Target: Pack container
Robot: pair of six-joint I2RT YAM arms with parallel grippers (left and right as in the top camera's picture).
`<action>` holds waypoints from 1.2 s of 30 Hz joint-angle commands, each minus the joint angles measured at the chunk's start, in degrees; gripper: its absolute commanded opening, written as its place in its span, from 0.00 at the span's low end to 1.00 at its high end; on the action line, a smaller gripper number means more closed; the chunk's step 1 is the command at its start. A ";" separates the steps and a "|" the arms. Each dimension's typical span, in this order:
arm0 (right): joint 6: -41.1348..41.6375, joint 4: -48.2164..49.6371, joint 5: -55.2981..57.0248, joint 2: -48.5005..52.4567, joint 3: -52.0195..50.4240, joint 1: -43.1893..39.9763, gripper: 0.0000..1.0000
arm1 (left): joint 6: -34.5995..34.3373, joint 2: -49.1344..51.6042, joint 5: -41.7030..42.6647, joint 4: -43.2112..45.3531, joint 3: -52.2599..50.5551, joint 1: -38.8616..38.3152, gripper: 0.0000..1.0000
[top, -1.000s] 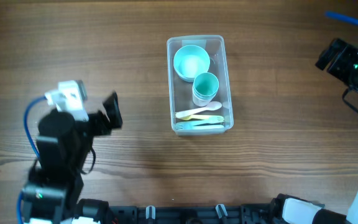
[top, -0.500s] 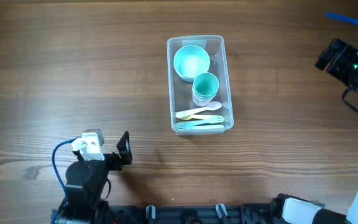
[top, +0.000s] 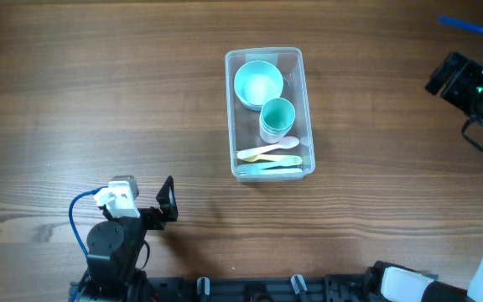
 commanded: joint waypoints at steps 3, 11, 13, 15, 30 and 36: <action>1.11 0.07 -0.28 0.17 -0.22 -0.07 1.00 | 0.33 -0.68 0.68 0.22 -0.31 0.35 1.00; 0.90 -0.35 2.56 -3.10 -0.22 0.28 1.00 | 0.33 -0.68 0.66 0.22 -0.31 0.35 1.00; 0.90 -0.85 2.75 -5.35 -0.22 0.28 1.00 | 0.33 -0.68 0.68 0.22 -0.31 0.35 1.00; 0.28 -1.11 3.93 -8.94 -0.90 0.28 1.00 | 0.33 -0.68 0.68 0.22 -0.31 0.35 1.00; -13.11 37.18 -10.73 -55.04 -61.68 0.48 1.00 | 0.33 -0.68 0.68 0.22 -0.31 0.37 1.00; -10.80 44.72 -13.07 -63.80 -77.46 0.48 1.00 | 0.33 -0.68 0.66 0.20 -0.31 0.37 1.00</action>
